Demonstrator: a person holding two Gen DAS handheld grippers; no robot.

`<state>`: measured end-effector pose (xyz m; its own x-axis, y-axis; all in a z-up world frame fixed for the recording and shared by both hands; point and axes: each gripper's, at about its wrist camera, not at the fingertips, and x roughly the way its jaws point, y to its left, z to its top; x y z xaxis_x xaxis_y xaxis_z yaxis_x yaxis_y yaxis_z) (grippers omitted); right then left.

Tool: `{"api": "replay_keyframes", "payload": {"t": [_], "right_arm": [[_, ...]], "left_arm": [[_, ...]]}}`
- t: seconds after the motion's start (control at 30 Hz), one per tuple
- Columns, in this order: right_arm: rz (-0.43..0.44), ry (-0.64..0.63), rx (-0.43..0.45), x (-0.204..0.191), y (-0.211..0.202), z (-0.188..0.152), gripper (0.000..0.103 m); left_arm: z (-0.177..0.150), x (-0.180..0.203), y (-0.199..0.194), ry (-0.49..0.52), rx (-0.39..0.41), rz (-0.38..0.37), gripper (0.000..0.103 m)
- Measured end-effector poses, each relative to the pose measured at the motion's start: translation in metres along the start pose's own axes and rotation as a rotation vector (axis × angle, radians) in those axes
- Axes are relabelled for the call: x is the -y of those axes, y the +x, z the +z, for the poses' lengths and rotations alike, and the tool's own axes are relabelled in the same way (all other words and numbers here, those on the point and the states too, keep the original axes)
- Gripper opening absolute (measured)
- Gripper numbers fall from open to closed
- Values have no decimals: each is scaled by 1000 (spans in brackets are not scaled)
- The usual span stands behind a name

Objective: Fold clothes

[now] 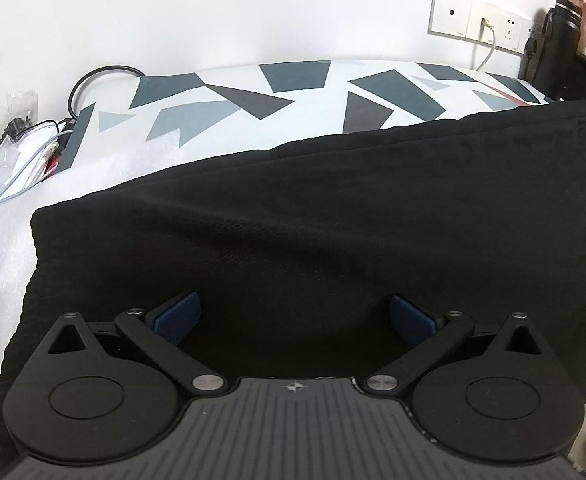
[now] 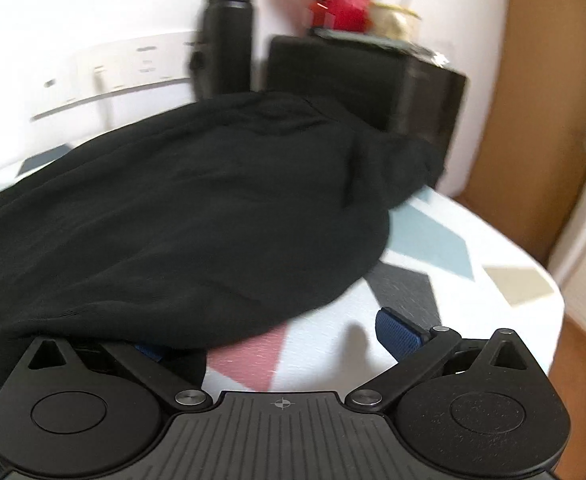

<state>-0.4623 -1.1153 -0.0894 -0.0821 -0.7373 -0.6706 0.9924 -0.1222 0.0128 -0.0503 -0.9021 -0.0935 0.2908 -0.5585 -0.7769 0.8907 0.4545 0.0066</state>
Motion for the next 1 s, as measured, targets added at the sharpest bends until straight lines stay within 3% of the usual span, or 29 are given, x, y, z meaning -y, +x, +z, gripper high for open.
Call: {"api": "replay_keyframes", "payload": {"t": [0.2, 0.43, 1.0], "right_arm": [[15, 52, -12, 14, -3, -11, 102], [29, -10, 22, 13, -3, -15, 102], [78, -20, 68, 21, -1, -20, 102]], "left_arm": [[2, 1, 0, -6, -7, 6, 103], [-1, 2, -1, 5, 12, 4, 103], [-11, 2, -6, 4, 75, 10, 103]]}}
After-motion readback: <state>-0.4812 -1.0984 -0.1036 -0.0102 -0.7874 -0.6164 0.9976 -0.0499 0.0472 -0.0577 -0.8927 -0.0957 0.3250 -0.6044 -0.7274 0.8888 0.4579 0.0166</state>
